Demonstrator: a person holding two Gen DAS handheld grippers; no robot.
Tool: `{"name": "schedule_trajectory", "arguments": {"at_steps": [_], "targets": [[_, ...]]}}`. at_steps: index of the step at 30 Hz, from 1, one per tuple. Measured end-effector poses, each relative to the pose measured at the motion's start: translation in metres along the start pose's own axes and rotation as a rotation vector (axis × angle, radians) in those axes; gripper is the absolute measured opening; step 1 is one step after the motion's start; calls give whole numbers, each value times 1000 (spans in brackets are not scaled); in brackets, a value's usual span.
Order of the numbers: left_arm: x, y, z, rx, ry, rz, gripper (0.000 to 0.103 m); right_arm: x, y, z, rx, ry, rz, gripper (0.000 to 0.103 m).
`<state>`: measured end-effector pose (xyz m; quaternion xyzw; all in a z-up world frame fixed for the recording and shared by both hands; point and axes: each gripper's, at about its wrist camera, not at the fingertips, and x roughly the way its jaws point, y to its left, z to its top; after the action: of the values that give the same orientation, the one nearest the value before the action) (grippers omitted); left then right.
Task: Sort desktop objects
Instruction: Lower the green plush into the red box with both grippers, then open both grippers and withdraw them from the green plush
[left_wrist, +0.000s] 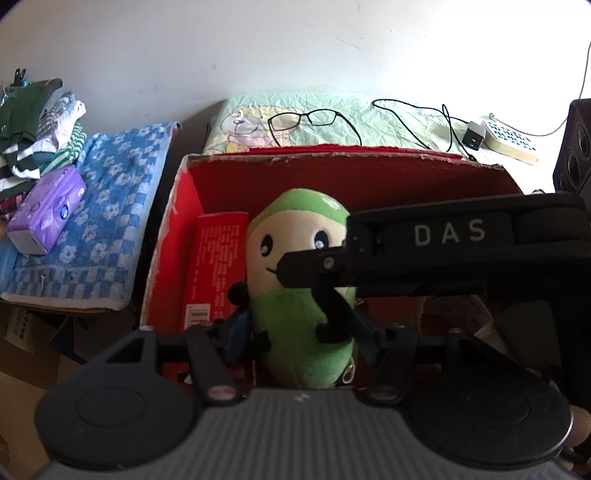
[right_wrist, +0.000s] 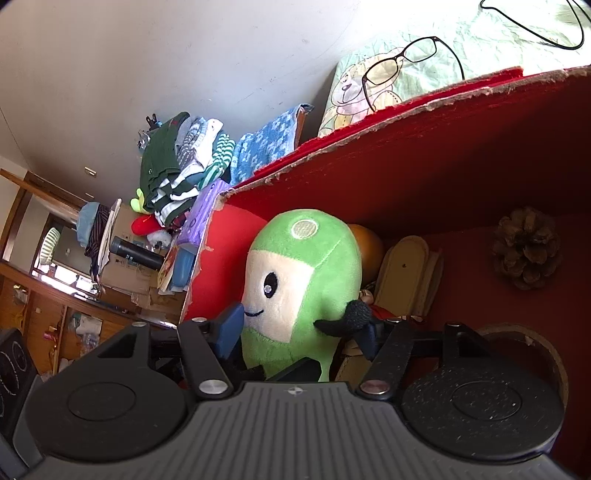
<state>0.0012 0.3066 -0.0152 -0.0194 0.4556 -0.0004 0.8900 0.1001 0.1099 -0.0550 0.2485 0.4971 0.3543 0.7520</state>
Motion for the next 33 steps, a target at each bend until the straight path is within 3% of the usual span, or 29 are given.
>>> {"name": "schedule_trajectory", "arguments": {"at_steps": [6,11,14,16,17,25,33], "targets": [[-1,2,0,-2,-6,-5,64,-9,2,-2,5,-33,-53,67],[-2,3,-1,-7,-8,-9,64,-32,-6,1,37,-130,-63,65],[-3,5,0,-19,-3,-20,61,-36,-13,5,56,-159,-77,51],[-5,4,0,-17,-4,-24,61,-30,-15,8,78,-136,-113,34],[-6,3,-1,-12,-4,-18,61,-27,-17,8,94,-124,-125,33],[-2,2,0,-13,5,0,61,-13,-9,9,50,-73,-127,31],[1,-3,1,-5,11,26,63,-16,-19,7,128,-67,-73,31]]}}
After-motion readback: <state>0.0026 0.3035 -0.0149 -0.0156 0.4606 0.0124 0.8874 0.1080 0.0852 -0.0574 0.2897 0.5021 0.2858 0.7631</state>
